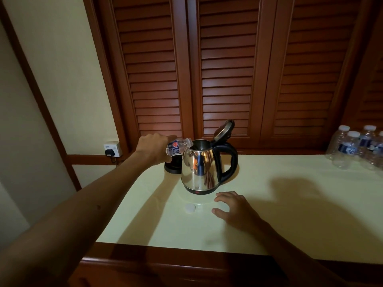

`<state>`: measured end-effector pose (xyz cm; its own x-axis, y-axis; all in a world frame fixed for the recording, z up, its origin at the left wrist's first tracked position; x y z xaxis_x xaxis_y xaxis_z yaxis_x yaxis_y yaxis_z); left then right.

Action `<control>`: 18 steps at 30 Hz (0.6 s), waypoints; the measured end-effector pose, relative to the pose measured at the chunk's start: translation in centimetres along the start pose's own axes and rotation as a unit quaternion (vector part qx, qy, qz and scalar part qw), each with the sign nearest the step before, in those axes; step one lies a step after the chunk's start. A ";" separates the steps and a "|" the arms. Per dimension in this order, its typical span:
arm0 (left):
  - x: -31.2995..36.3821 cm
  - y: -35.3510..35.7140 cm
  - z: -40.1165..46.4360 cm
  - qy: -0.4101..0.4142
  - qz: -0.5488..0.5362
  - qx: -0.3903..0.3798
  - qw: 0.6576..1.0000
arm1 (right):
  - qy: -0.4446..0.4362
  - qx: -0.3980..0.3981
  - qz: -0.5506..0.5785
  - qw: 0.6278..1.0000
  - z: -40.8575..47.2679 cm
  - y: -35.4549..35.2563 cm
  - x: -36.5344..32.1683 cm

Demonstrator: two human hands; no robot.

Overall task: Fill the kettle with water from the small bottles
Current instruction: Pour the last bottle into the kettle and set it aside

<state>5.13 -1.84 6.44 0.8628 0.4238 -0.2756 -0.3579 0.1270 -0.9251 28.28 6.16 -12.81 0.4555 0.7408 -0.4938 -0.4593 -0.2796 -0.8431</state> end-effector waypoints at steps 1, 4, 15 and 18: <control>0.0 -0.1 0.0 -0.001 0.004 0.002 1.000 | 0.000 0.000 0.000 1.000 0.0 0.0 0.0; 0.0 -0.3 0.1 0.000 0.009 0.008 1.000 | 0.002 0.000 -0.003 1.000 0.0 -0.1 -0.2; 0.2 -0.6 0.0 0.014 0.016 0.011 1.000 | 0.003 -0.004 -0.013 1.000 0.1 -0.2 -0.4; 0.2 -0.6 0.1 0.017 0.021 0.011 1.000 | 0.005 -0.009 -0.013 1.000 0.1 -0.2 -0.4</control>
<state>5.44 -1.74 6.99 0.8583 0.3993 -0.3224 -0.4011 0.1301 -0.9067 28.08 6.01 -12.48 0.4751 0.7412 -0.4743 -0.4339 -0.2716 -0.8591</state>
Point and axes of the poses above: each hand's wrist, its own z-axis towards the middle knuckle, its own y-axis out of the palm, x = y × z, the point moved 6 cm from there along z, towards the middle knuckle, and after that the axes turned 7 degrees about -x, right-handed, at the moved point
